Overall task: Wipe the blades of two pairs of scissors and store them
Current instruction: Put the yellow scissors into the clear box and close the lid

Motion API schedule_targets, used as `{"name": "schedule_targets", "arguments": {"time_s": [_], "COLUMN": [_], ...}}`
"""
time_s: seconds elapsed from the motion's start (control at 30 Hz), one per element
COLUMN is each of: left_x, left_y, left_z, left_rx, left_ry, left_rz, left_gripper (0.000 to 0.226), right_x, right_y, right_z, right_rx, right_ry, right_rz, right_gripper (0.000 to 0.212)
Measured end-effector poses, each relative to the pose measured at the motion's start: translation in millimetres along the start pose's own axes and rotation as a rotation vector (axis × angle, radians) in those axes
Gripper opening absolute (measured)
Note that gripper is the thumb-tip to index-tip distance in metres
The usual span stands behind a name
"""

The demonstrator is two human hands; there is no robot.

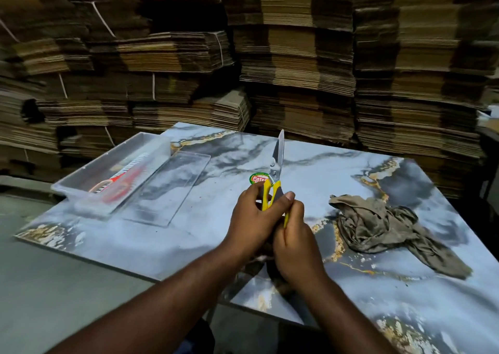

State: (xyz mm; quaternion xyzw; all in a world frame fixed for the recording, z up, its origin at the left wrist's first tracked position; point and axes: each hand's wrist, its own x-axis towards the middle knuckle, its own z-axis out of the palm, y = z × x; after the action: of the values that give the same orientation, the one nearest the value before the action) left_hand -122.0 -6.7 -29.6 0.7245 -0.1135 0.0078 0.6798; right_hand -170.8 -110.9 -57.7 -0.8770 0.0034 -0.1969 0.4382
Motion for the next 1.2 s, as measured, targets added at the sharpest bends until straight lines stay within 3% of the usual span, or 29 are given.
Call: {"name": "schedule_targets", "arguments": {"time_s": [0.23,0.37,0.47,0.5,0.57,0.7,1.0,1.2], "left_x": [25,90,129,138,150,158,166,172], "left_y": [7,27,47,49,50,33,0,0], "left_z": [-33,-110,-180,-203,-241,-281,-300,-302], "left_rx": [-0.009,0.343,0.595,0.738,0.924,1.071,0.711,0.715], "left_ry": [0.189,0.279,0.339,0.342,0.310,0.184,0.131,0.156], "left_rz": [0.051,0.147,0.039,-0.015,-0.098,-0.199,-0.306,-0.342], "left_gripper": [0.034,0.031,0.021,0.029,0.042,0.029,0.026,0.031], "right_x": [2,-1,-4,-5,-6,-9,-11,-11], "right_y": [3,16,18,18,18,24,22,21], "right_z": [-3,-10,-15,-15,-14,-12,-12,-10], "right_rx": [0.140,0.222,0.291,0.278,0.224,0.067,-0.088,-0.125], "right_ry": [-0.123,-0.084,-0.068,-0.074,-0.095,-0.139,-0.123,-0.111], "right_rz": [-0.063,-0.038,0.006,0.001,-0.019,-0.068,-0.152,-0.181], "right_gripper": [0.039,0.026,0.019,0.018,0.017,0.011,0.011,0.017]}}
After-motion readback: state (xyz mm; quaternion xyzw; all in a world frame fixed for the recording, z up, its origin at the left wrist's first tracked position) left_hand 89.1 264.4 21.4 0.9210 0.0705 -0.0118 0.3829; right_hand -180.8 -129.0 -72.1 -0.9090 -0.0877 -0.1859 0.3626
